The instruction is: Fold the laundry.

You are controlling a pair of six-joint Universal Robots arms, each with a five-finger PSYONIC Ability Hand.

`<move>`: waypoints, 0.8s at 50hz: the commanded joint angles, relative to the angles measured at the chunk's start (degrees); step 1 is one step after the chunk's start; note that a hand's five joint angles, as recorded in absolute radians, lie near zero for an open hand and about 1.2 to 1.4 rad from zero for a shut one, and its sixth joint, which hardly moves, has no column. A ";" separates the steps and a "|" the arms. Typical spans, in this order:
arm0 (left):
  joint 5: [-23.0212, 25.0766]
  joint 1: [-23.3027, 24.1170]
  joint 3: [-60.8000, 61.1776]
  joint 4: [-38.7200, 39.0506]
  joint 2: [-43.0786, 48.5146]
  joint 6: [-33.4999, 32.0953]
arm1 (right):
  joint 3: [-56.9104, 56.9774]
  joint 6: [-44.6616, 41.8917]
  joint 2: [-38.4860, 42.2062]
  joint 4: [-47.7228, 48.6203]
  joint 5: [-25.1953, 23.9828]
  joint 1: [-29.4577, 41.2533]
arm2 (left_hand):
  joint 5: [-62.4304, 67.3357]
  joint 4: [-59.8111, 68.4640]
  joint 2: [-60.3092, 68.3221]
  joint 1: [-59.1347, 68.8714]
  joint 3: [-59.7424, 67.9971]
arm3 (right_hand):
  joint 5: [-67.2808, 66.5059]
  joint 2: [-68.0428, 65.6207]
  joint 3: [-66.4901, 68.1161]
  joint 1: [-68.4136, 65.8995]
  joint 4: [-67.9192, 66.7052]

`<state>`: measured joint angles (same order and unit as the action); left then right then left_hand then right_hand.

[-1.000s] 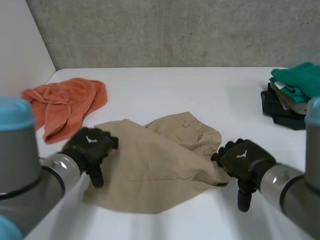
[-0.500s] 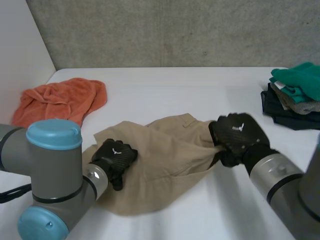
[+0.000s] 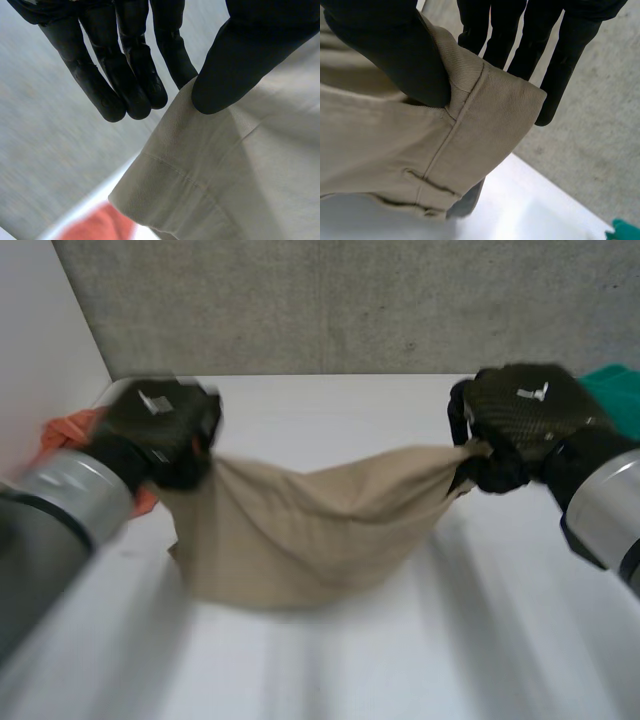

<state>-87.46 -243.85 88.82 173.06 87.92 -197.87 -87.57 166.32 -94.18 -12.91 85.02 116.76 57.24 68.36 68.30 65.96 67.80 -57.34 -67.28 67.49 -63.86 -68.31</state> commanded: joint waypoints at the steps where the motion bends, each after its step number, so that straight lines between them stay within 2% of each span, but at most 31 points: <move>1: 4.49 -7.07 -6.64 -4.83 -6.79 2.84 | 7.15 1.29 -0.31 -4.40 -1.70 -1.89 | 12.76 11.64 11.70 14.04 12.20 | -12.66 -12.72 12.51 -16.14 -11.69; 4: 5.11 -9.10 -9.71 -7.82 -7.06 4.07 | 10.75 3.39 -0.65 -5.80 -1.79 -2.59 | 12.76 11.64 11.70 14.04 12.20 | -12.66 -12.72 12.51 -16.14 -11.69; 8: 5.64 -8.57 -13.05 -10.90 -7.41 4.86 | 14.18 5.85 -0.92 -6.77 -2.40 -3.65 | 12.76 11.64 11.70 14.04 12.20 | -12.66 -12.72 12.51 -16.14 -11.69; 13: 5.03 -8.13 -17.10 -8.98 -6.36 5.48 | 16.38 8.41 0.57 -4.76 -2.49 -4.70 | 12.76 11.64 11.70 14.04 12.20 | -12.66 -12.72 12.51 -16.14 -11.69; 17: 2.74 -8.13 -24.03 -3.88 3.90 5.74 | 19.54 10.51 7.76 1.74 -0.65 -5.58 | 12.76 11.64 11.70 14.04 12.20 | -12.66 -12.72 12.51 -16.14 -11.69; 18: 2.13 -7.96 -28.14 -2.65 8.97 5.83 | 21.11 10.87 11.87 3.84 0.57 -5.23 | 12.76 11.64 11.70 14.04 12.20 | -12.66 -12.72 12.51 -16.14 -11.69; 24: -1.21 -6.29 -47.04 -2.03 29.74 4.87 | 27.88 6.75 26.74 10.27 6.82 -2.24 | 12.76 11.64 11.70 14.04 12.20 | -12.66 -12.72 12.51 -16.14 -11.69; 25: -2.18 -5.76 -53.08 -1.85 35.34 4.43 | 30.33 5.35 30.68 13.50 8.65 -1.98 | 12.76 11.64 11.70 14.04 12.20 | -12.66 -12.72 12.51 -16.14 -11.69; 28: -3.15 -5.32 -62.34 -1.24 42.93 3.55 | 32.99 3.14 35.80 20.71 11.74 -1.45 | 12.76 11.64 11.70 14.04 12.20 | -12.66 -12.72 12.51 -16.14 -11.69; 29: -3.33 -4.97 -68.20 -0.10 47.30 2.94 | 34.12 2.18 38.69 27.18 13.58 -1.45 | 12.76 11.64 11.70 14.04 12.20 | -12.66 -12.72 12.51 -16.14 -11.69; 32: -3.77 -4.71 -75.79 2.89 51.29 3.02 | 35.28 1.12 42.84 38.37 15.52 -1.54 | 12.76 11.64 11.70 14.04 12.20 | -12.66 -12.72 12.51 -16.14 -11.69; 33: -4.12 -4.70 -79.30 5.33 53.13 3.37 | 35.71 0.51 45.02 45.10 15.61 -1.45 | 12.76 11.64 11.70 14.04 12.20 | 3.01 2.96 -3.17 -0.47 3.99; 35: -3.94 -4.62 -81.26 7.54 54.55 3.98 | 36.24 -0.99 46.80 50.95 15.00 -1.45 | 12.76 11.64 11.70 14.04 12.20 | 33.13 33.08 -33.29 29.65 34.11; 36: -3.77 -4.62 -81.79 8.60 54.99 4.33 | 36.51 -2.04 47.59 52.28 14.83 -1.28 | 9.12 8.00 8.05 10.40 8.55 | 44.77 44.72 -44.93 41.29 45.74; 37: -2.98 -4.88 -81.79 10.44 55.25 5.21 | 37.03 -4.31 48.55 51.59 14.22 -1.45 | -26.06 -27.17 -27.12 -24.78 -26.62 | 57.34 57.28 -57.49 53.86 58.31; 39: -1.93 -4.88 -81.44 11.85 55.61 5.92 | 37.47 -5.91 48.48 49.75 13.86 -1.80 | -57.24 -58.36 -58.30 -55.96 -57.80 | 57.34 57.28 -57.49 53.86 58.31; 40: -1.75 -4.79 -81.09 12.21 55.69 6.09 | 37.74 -6.00 48.30 48.35 13.86 -1.89 | -57.24 -58.36 -58.30 -55.96 -57.80 | 57.34 57.28 -57.49 53.86 58.31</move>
<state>-91.12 -248.57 9.65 179.53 141.91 -193.84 -51.21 164.91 -48.20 32.04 100.01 115.37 45.81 55.99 54.84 52.26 54.67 -14.13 -20.76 23.13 -20.42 -23.65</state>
